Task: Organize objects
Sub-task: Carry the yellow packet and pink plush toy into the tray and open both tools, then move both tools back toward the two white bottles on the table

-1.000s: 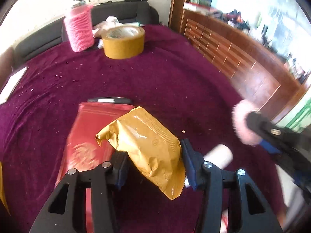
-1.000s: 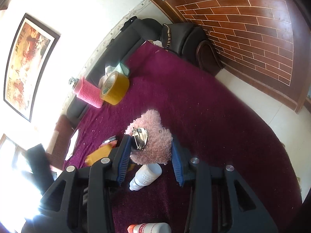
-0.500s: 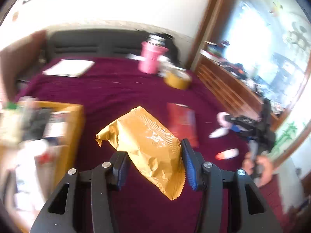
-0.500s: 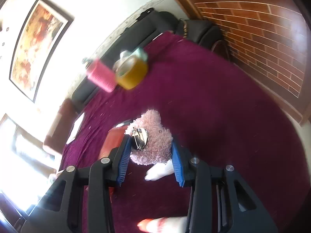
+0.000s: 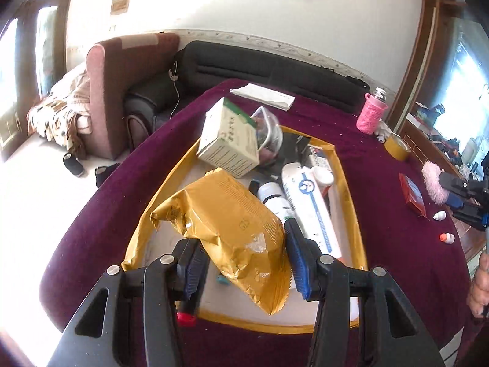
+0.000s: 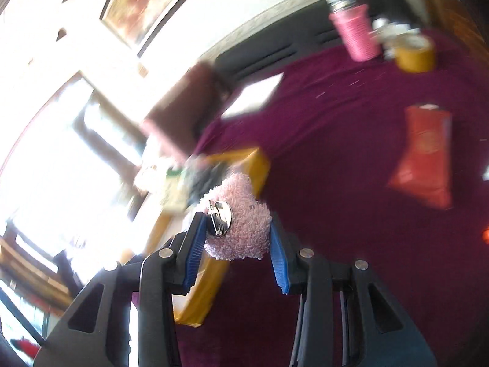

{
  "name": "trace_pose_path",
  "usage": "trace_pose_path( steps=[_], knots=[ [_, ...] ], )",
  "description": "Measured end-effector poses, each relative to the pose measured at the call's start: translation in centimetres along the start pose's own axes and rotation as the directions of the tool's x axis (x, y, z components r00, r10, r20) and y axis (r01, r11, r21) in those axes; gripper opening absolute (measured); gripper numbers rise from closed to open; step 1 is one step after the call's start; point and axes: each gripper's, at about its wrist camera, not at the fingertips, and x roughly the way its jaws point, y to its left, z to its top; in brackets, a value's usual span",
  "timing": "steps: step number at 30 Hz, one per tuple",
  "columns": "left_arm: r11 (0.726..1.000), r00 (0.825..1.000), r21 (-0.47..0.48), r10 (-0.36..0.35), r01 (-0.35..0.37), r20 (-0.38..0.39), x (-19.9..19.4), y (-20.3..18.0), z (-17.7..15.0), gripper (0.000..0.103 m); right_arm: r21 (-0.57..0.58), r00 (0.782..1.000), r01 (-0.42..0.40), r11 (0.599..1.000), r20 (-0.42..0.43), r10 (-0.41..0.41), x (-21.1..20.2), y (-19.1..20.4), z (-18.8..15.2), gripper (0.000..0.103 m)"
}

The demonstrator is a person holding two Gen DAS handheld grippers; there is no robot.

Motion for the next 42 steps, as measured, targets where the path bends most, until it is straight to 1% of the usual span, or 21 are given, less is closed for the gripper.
trace_pose_path(
  steps=[2,5,8,10,15,16,18,22,23,25,27,31,32,34,35,36,37,38,40,42],
  knots=[
    [1.0,1.0,-0.009,0.003,-0.003,-0.012,0.5,1.1,-0.5,0.044,-0.045,0.997,-0.02,0.999,-0.069,0.017,2.8,2.7,-1.3,0.038],
    [1.0,1.0,0.018,0.018,-0.018,-0.014,1.3,1.4,-0.7,0.044,-0.107,0.988,-0.032,0.994,-0.151,0.015,6.4,6.1,-3.4,0.038],
    [0.998,0.999,0.054,0.044,-0.043,-0.006,2.1,1.8,-0.5,0.044,-0.163,0.977,-0.026,0.986,-0.213,-0.01,9.3,8.7,-4.9,0.038],
    [0.997,0.999,0.062,0.047,-0.046,-0.009,2.4,2.7,-0.2,0.044,-0.197,0.97,-0.023,0.98,-0.241,-0.026,11.1,10.3,-5.5,0.038],
    [0.997,0.997,0.066,0.047,-0.043,-0.057,4.5,4.0,1.5,0.044,-0.251,0.963,0.02,0.968,-0.256,-0.087,14.8,12.1,-5.0,0.038],
    [0.997,0.997,0.064,0.041,-0.037,-0.067,4.9,4.2,1.8,0.044,-0.266,0.962,0.037,0.963,-0.252,-0.106,15.3,12.4,-4.7,0.038],
    [0.999,0.996,0.055,0.006,-0.001,-0.085,5.8,4.3,2.7,0.044,-0.303,0.959,0.075,0.95,-0.239,-0.152,15.9,12.9,-5.0,0.038],
    [0.996,0.995,0.09,0.017,-0.008,-0.098,6.9,3.3,4.2,0.045,-0.323,0.955,0.103,0.941,-0.231,-0.184,16.7,13.0,-5.3,0.038],
    [0.995,0.994,0.098,0.03,-0.02,-0.104,7.5,3.2,4.5,0.045,-0.333,0.954,0.116,0.936,-0.225,-0.198,16.9,13.0,-5.3,0.038],
    [0.997,0.991,0.079,0.036,-0.026,-0.132,8.5,3.4,4.9,0.045,-0.348,0.951,0.131,0.928,-0.219,-0.217,17.4,13.1,-5.2,0.038],
    [0.999,0.991,0.047,0.012,-0.006,-0.134,8.4,3.9,5.0,0.047,-0.35,0.95,0.135,0.927,-0.22,-0.221,17.9,13.2,-5.1,0.038],
    [0.997,0.992,-0.041,-0.07,0.066,-0.105,6.5,5.5,4.8,0.047,-0.361,0.948,0.137,0.922,-0.221,-0.228,19.2,13.5,-4.7,0.039],
    [0.996,0.994,-0.066,-0.07,0.064,-0.083,5.5,6.0,4.8,0.052,-0.367,0.948,0.137,0.92,-0.221,-0.23,19.3,13.7,-4.8,0.039],
    [0.993,0.998,-0.103,-0.059,0.058,-0.016,3.2,6.9,4.9,0.062,-0.385,0.946,0.14,0.912,-0.22,-0.238,19.8,14.2,-4.9,0.04],
    [0.991,0.998,-0.119,-0.05,0.053,0.028,1.7,7.3,4.9,0.07,-0.403,0.945,0.139,0.904,-0.219,-0.243,20.1,14.6,-5.0,0.041],
    [0.99,0.997,-0.134,-0.041,0.05,0.068,0.6,7.7,4.9,0.074,-0.42,0.944,0.14,0.897,-0.217,-0.249,20.2,15.0,-5.2,0.041],
    [0.988,0.993,-0.151,-0.029,0.046,0.11,-0.8,8.2,4.7,0.075,-0.444,0.943,0.145,0.884,-0.209,-0.26,20.4,15.5,-5.5,0.042],
    [0.986,0.991,-0.16,-0.02,0.042,0.135,-1.6,8.5,4.6,0.076,-0.467,0.941,0.153,0.871,-0.2,-0.272,20.6,15.9,-5.8,0.042],
    [0.985,0.985,-0.172,0.008,0.022,0.172,-2.9,9.0,4.5,0.077,-0.504,0.937,0.168,0.847,-0.186,-0.296,21.0,16.6,-6.3,0.051],
    [0.985,0.98,-0.175,0.037,-0.002,0.198,-4.0,9.3,4.3,0.077,-0.545,0.929,0.182,0.818,-0.177,-0.325,21.3,17.4,-6.9,0.055]
  ],
)
